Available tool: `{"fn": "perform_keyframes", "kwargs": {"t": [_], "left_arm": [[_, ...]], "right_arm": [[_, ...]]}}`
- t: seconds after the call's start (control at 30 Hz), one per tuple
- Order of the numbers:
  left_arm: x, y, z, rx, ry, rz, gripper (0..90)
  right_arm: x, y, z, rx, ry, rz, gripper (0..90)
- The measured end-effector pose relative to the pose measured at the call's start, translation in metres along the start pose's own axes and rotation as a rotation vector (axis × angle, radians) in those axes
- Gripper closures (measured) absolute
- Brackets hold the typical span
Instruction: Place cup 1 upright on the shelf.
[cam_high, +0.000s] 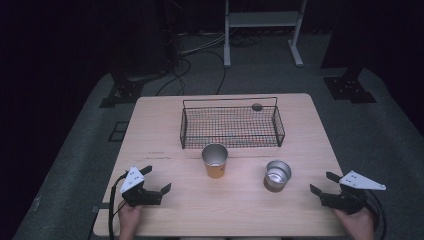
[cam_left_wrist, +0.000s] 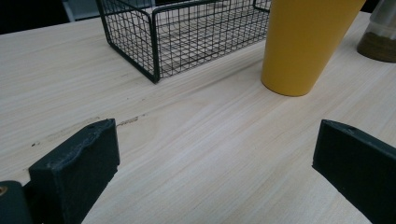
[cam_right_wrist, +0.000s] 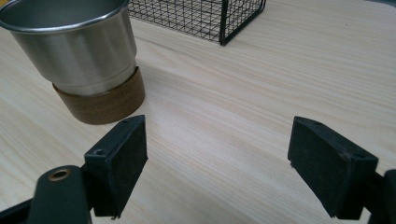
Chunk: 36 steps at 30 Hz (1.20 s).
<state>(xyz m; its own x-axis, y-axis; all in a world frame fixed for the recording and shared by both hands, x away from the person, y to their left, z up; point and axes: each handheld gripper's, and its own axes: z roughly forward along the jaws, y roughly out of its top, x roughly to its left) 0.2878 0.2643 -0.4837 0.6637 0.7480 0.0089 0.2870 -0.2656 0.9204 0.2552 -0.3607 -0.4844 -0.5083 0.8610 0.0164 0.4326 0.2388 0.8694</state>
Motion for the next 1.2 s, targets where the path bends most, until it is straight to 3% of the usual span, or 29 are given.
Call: {"fn": "perform_keyframes", "kwargs": {"t": [0.47, 0.77, 1.2], "left_arm": [[-0.001, 0.000, -0.001, -0.005, -0.005, 0.005, 0.0], [-0.001, 0.000, -0.001, -0.006, -0.006, 0.007, 0.0], [0.000, -0.001, -0.002, -0.014, -0.009, 0.000, 0.0]], "right_arm": [[0.009, 0.005, -0.014, -0.008, 0.027, -0.026, 16.6], [0.024, 0.014, -0.018, -0.001, 0.088, -0.076, 15.6], [0.046, 0.023, -0.004, 0.026, 0.147, -0.122, 14.0]]}}
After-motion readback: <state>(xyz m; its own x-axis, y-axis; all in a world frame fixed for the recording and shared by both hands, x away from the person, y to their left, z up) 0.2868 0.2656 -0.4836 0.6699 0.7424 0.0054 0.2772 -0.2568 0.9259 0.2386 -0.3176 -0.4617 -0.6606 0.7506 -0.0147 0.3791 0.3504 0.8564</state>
